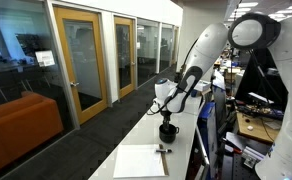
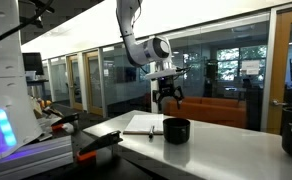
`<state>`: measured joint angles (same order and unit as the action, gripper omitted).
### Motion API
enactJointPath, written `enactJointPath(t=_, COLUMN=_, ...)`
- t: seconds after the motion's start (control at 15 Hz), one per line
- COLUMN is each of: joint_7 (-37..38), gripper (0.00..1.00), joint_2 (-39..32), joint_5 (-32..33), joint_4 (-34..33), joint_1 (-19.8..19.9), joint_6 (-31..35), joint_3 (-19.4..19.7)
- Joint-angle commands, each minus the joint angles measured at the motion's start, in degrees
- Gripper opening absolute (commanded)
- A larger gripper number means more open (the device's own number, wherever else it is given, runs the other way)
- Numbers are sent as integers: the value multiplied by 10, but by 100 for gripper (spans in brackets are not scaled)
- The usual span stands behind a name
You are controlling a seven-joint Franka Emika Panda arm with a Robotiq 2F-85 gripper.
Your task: Remove the marker from the black mug and place it on the book, put the black mug on top of the book
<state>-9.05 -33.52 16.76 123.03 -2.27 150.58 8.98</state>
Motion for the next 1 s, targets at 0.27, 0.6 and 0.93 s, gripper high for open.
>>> enactJointPath(t=0.27, joint_7=15, gripper=100, joint_2=-34, joint_5=7, joint_4=-4, joint_1=11, joint_6=-11, joint_3=-6)
enactJointPath(t=0.6, joint_7=-3, gripper=100, joint_2=-65, joint_5=7, joint_4=-3, joint_1=24, joint_6=11, joint_3=-12)
enactJointPath(t=0.93, joint_7=-20, gripper=100, joint_2=-87, joint_5=8, joint_4=-6, joint_1=31, joint_6=30, joint_3=-15)
